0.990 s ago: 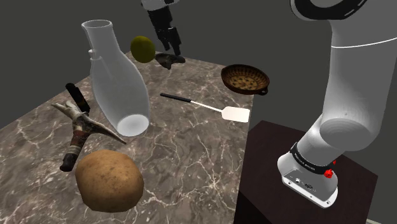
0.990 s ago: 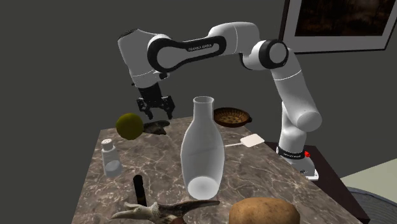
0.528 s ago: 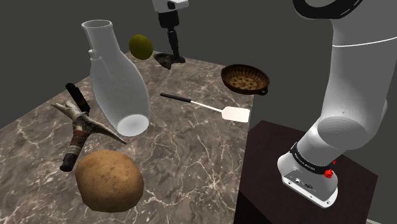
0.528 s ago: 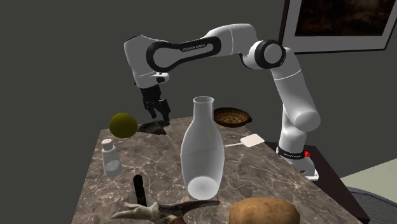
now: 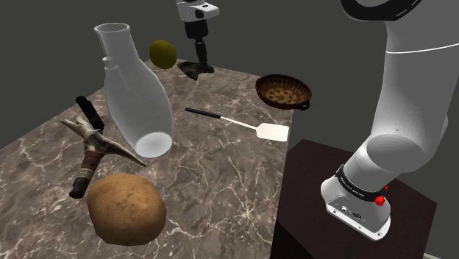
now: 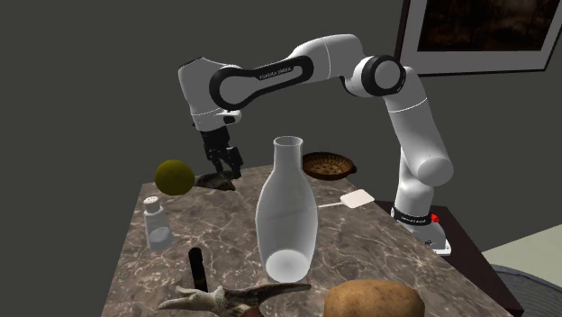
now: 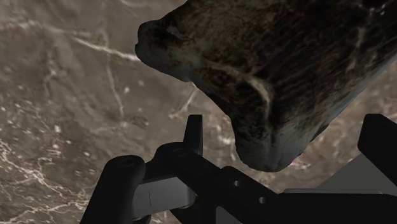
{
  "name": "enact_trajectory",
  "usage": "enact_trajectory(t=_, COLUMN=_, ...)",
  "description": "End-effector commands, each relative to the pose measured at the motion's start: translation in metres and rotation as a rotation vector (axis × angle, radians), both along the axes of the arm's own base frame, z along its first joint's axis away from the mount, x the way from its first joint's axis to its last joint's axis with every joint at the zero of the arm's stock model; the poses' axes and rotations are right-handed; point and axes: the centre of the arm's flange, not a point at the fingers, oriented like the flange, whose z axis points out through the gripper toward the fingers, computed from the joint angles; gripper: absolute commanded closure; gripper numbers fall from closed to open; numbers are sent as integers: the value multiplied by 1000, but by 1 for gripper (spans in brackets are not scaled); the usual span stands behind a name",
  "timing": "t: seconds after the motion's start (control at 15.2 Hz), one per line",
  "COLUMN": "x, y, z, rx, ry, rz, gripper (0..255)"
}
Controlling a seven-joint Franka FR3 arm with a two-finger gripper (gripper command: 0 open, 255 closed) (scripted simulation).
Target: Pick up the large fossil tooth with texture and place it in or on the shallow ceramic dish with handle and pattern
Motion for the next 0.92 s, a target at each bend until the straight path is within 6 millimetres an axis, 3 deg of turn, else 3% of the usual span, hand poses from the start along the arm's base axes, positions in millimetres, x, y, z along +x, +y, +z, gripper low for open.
enact_trajectory(t=0.0, x=0, y=0, z=0, rx=0, ry=0, rz=0, gripper=0)
enact_trajectory(t=0.07, x=0, y=0, z=0, rx=0, ry=0, rz=0, gripper=0)
enact_trajectory(t=0.13, x=0, y=0, z=0, rx=0, ry=0, rz=0, gripper=255)
enact_trajectory(t=0.73, x=0, y=0, z=0, rx=0, ry=0, rz=0, gripper=255)
enact_trajectory(t=0.86, x=0, y=0, z=10, rx=0, ry=0, rz=0, gripper=255)
